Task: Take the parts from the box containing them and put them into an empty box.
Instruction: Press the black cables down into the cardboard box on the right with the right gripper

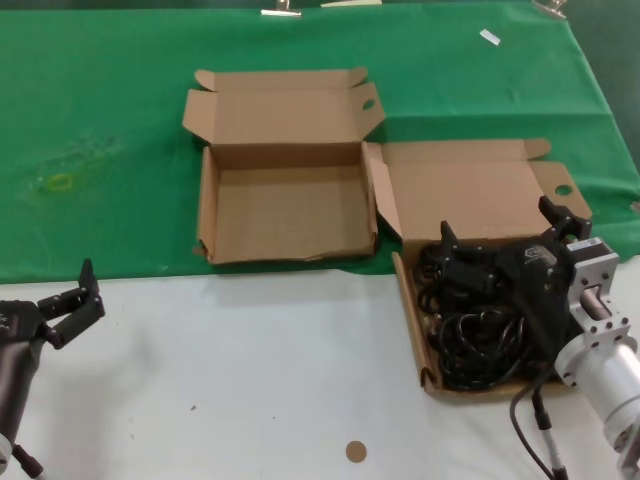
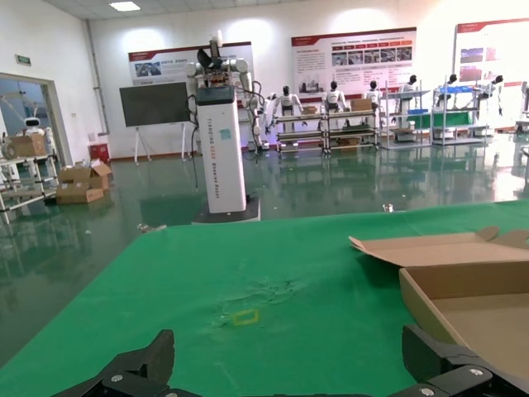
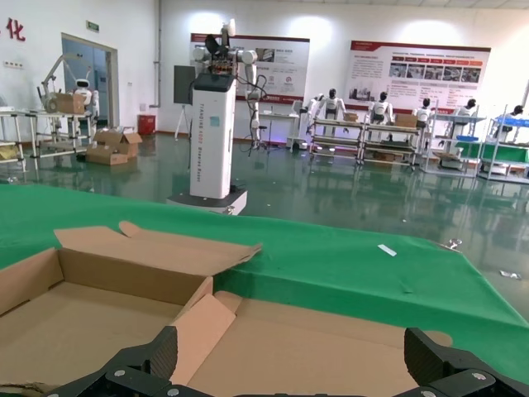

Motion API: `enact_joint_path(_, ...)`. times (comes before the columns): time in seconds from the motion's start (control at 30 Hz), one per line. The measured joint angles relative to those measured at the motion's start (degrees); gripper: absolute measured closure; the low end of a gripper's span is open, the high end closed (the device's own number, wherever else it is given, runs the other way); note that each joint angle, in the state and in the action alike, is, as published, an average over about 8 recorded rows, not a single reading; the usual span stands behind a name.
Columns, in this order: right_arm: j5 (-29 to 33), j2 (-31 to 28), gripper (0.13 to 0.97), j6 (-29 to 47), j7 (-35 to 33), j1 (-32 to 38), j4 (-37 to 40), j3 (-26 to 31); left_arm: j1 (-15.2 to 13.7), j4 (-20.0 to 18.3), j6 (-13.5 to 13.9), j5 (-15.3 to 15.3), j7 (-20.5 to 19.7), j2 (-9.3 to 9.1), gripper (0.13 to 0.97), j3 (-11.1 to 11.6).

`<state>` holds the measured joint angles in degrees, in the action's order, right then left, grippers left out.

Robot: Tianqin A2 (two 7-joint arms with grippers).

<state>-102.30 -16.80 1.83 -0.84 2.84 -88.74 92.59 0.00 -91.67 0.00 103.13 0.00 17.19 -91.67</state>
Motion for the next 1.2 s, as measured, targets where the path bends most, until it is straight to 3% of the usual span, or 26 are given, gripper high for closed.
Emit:
enact_joint_path(0.43,0.0,-0.1,0.129,-0.1,0.0,0.0,0.0,0.1,0.0,0.0,0.0,0.0,0.0,0.00,0.211,0.0)
enact_joint_path(0.7,-0.7,-1.5,0.129,-1.2,0.8,-0.2,-0.4,1.4,0.0,0.0,0.0,0.0,0.0,0.00,0.355,0.0)
enact_joint_path(0.77,-1.3,-2.3,0.129,-1.9,1.1,-0.3,-0.7,2.1,0.0,0.0,0.0,0.0,0.0,0.00,0.355,0.0)
enact_joint_path(0.83,-2.3,-3.6,0.129,-2.9,1.2,-0.4,-1.1,3.2,0.0,0.0,0.0,0.0,0.0,0.00,0.355,0.0)
enact_joint_path(1.2,-14.1,-16.7,0.129,-10.6,-0.7,0.6,-5.2,13.4,0.0,0.0,0.0,0.0,0.0,0.00,0.619,0.0)
